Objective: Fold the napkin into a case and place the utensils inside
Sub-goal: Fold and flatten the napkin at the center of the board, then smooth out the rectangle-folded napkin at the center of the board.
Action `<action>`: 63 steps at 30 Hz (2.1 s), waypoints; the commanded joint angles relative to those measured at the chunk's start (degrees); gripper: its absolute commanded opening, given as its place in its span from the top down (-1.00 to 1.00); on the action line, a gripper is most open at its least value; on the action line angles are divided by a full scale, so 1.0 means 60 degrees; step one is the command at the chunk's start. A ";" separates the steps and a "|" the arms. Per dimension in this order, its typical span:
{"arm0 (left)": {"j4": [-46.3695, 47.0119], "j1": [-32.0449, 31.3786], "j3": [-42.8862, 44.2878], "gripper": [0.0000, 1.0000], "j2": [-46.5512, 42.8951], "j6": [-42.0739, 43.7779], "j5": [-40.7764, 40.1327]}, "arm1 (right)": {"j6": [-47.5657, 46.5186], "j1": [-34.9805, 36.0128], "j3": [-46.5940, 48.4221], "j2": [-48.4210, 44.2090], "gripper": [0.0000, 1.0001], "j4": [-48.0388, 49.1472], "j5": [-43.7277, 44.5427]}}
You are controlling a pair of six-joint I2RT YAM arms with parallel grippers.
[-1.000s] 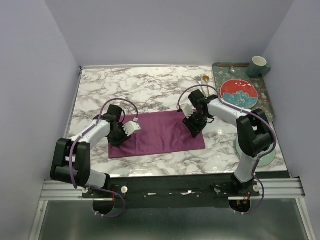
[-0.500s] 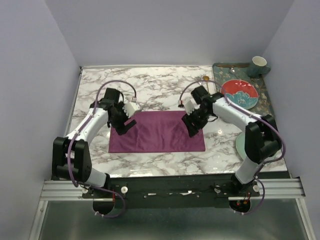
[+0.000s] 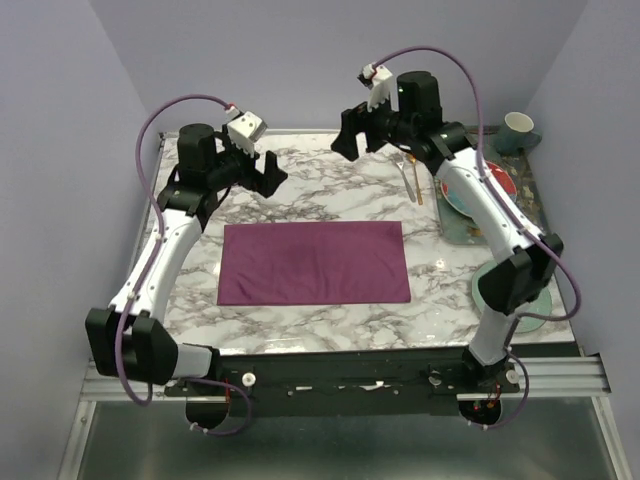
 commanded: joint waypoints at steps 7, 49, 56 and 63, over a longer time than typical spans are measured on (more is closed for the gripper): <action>0.5426 -0.0091 -0.2349 -0.97 0.2943 -0.8415 0.2052 | 0.5653 -0.0073 -0.2274 0.2444 -1.00 0.3550 -0.5042; 0.9941 0.3232 -0.4020 -0.97 0.7779 -1.1380 0.3956 | 0.9041 -0.1157 -0.3976 0.6401 -1.00 0.6953 -0.6318; 0.9384 0.4098 -0.3963 -0.97 0.7618 -1.0734 0.4162 | 0.8865 -0.1186 -0.3947 0.6386 -1.00 0.6792 -0.6362; 0.9560 0.3763 -0.3581 -0.97 0.6200 -1.0323 0.4850 | 0.8323 -0.0806 -0.3566 0.5596 -1.00 0.6659 -0.6815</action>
